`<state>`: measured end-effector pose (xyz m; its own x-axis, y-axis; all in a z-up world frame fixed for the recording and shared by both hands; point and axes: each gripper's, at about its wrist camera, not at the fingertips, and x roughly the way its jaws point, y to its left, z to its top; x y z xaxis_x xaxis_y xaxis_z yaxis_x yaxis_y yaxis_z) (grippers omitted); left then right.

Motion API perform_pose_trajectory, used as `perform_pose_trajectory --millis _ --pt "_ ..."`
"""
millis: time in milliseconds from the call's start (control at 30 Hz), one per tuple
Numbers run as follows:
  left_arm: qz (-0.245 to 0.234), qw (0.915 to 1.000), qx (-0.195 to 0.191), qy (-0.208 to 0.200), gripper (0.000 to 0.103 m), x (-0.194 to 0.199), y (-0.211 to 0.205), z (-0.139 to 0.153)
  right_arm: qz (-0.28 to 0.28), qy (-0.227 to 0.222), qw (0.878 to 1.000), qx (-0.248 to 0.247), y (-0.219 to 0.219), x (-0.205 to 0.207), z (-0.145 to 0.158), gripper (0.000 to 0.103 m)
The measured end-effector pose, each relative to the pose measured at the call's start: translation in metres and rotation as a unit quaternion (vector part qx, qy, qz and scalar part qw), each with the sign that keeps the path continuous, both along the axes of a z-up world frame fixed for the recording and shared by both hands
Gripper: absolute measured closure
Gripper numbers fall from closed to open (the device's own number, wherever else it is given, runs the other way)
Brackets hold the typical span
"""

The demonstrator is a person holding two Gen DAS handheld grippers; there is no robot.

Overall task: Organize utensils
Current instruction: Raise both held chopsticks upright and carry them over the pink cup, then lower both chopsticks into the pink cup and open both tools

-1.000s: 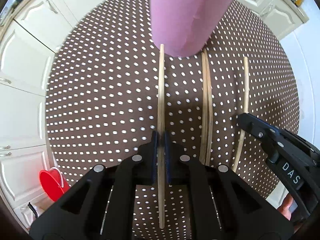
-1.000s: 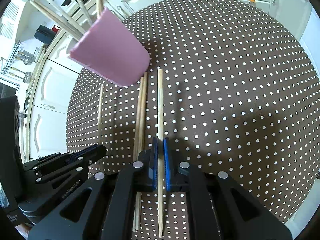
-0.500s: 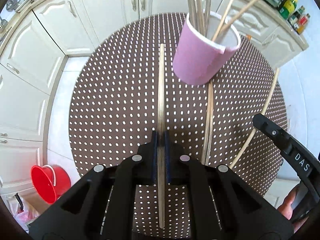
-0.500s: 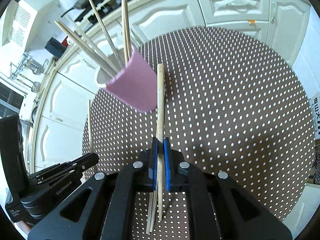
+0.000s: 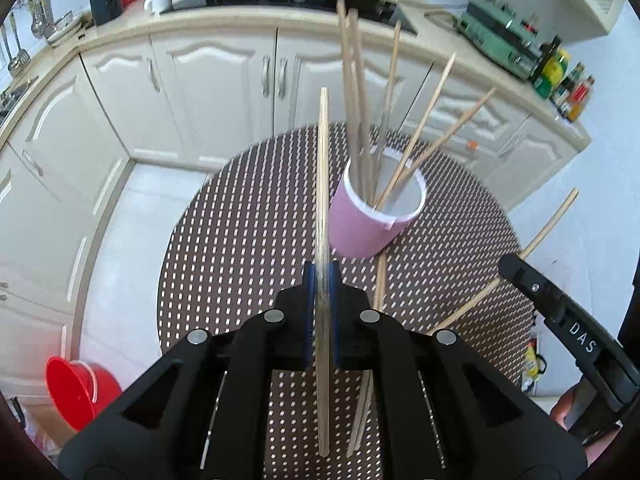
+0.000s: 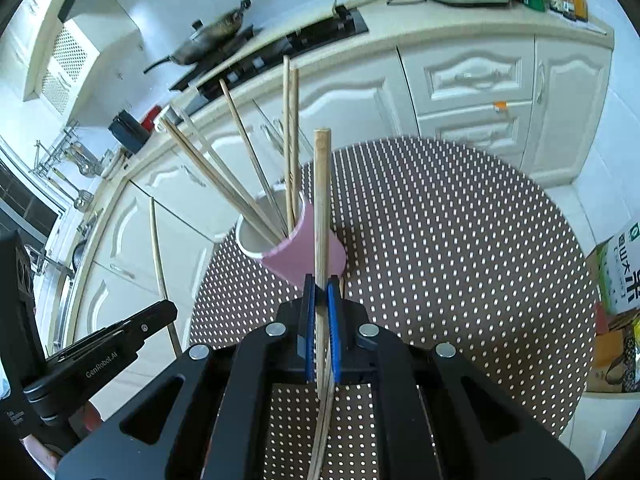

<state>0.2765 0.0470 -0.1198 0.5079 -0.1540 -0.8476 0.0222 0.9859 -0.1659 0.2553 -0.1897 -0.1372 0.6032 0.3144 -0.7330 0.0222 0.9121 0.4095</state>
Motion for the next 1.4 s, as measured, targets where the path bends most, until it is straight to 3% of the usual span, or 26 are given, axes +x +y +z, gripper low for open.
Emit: perform_pose_trajectory --millis 267,800,1400 --pt "0.017 0.9979 -0.011 -0.061 0.096 0.004 0.006 0.035 -0.006 -0.042 0.999 -0.001 -0.006 0.005 0.03 0.098" --pt "0.025 0.9903 -0.026 -0.134 0.096 0.041 -0.009 0.089 -0.008 -0.098 0.995 -0.003 -0.006 0.039 0.075 0.098" --pt "0.041 0.9863 -0.039 -0.155 0.095 0.101 -0.03 0.077 -0.002 -0.093 0.996 -0.008 0.005 0.088 0.067 0.098"
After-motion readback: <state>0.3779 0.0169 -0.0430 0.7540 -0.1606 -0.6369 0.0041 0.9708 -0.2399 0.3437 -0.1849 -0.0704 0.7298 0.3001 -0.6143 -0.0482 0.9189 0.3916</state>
